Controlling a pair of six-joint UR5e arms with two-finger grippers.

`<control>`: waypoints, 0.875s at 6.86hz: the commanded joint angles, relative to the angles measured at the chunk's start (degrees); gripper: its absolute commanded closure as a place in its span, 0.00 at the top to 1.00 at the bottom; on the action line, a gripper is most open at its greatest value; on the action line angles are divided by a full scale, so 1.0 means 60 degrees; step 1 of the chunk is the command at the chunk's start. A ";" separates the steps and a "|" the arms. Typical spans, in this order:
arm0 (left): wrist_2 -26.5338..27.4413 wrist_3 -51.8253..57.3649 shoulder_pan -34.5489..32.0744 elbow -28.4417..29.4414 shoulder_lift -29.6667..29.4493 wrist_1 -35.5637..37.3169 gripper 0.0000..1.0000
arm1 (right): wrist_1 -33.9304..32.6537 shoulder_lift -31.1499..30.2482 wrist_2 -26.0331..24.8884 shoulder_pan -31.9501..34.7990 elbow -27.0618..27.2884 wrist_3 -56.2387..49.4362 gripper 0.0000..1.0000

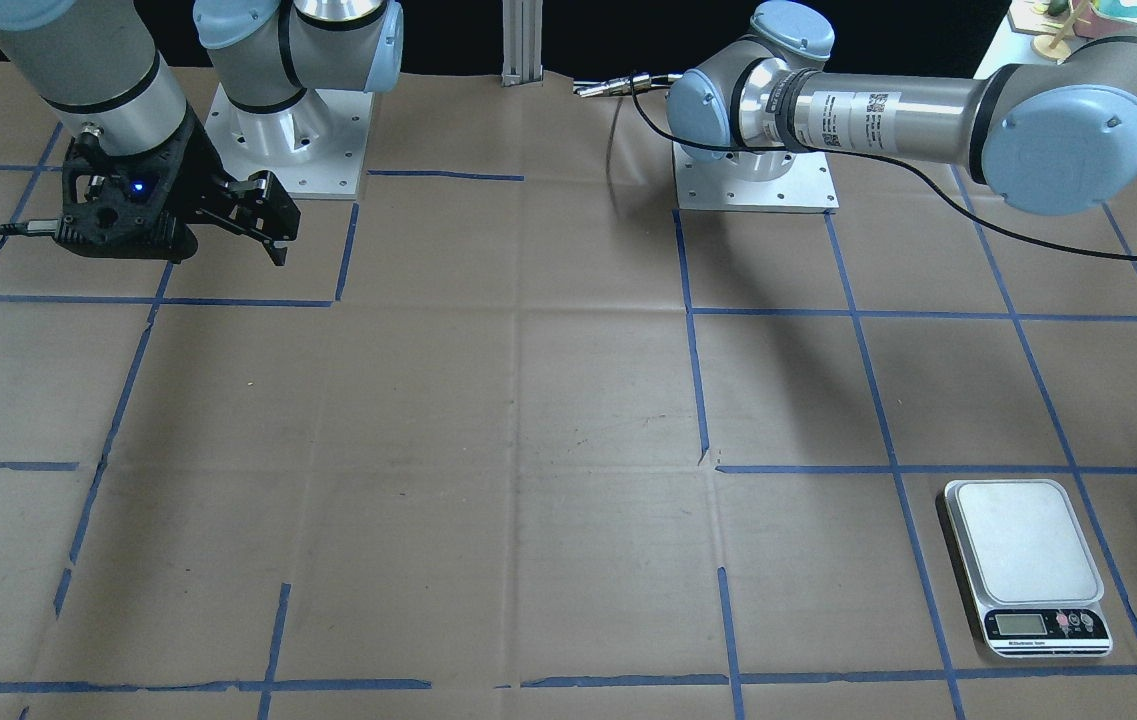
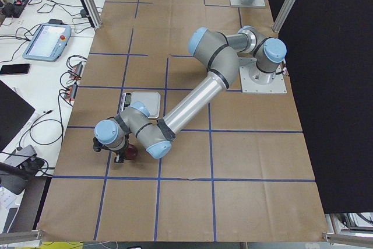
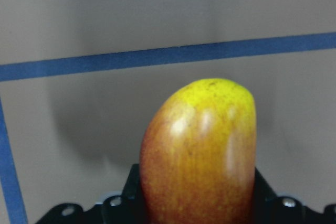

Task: Weigh mango
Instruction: 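Lift the mango with the left gripper and carry it over the white scale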

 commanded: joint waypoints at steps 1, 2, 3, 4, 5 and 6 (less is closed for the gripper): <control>0.0035 0.0004 -0.0024 -0.0009 0.0369 -0.0125 0.45 | 0.0000 0.0007 0.0000 0.0000 0.0000 0.0000 1.00; 0.0050 0.0004 -0.0024 -0.0328 0.1140 -0.0532 0.45 | 0.0000 0.0007 0.0000 0.0000 0.0000 0.0000 1.00; 0.0051 -0.0069 -0.0039 -0.1013 0.1873 -0.1000 0.45 | 0.0000 0.0007 0.0000 0.0000 0.0000 0.0000 1.00; 0.0065 -0.0635 -0.0112 -0.2209 0.2721 -0.0947 0.45 | 0.0000 0.0007 0.0000 0.0000 0.0000 0.0000 1.00; 0.0094 -0.1351 -0.0431 -0.3497 0.3658 -0.0787 0.45 | 0.0000 0.0007 0.0000 0.0000 0.0000 0.0000 1.00; 0.0109 -0.2243 -0.0942 -0.4583 0.4276 -0.0191 0.45 | 0.0000 0.0007 0.0000 0.0000 0.0000 0.0000 1.00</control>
